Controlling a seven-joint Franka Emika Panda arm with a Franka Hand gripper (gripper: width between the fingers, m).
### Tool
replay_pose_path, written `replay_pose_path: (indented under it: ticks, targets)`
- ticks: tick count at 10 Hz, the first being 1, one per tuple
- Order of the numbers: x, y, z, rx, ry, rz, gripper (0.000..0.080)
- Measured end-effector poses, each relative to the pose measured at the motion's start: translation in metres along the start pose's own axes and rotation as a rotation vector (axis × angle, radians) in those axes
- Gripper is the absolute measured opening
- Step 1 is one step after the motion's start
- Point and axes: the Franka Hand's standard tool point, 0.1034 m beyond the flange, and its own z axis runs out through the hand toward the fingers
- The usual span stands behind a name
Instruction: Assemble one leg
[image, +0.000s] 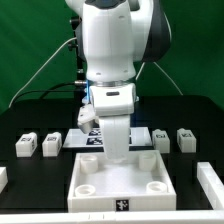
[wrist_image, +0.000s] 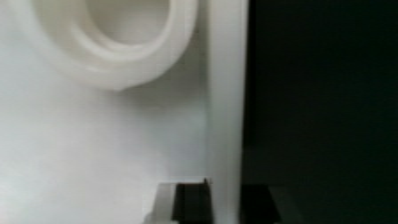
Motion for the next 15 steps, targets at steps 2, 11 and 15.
replay_pose_path:
  ticks: [2,11,15]
  targets:
    - [0.024,0.024,0.001,-0.017,0.016,0.001,0.0061]
    - [0.052,0.029,0.003,0.016,0.011,0.05,0.0066]
    - [0.052,0.029,0.003,0.016,0.011,0.051,0.0428]
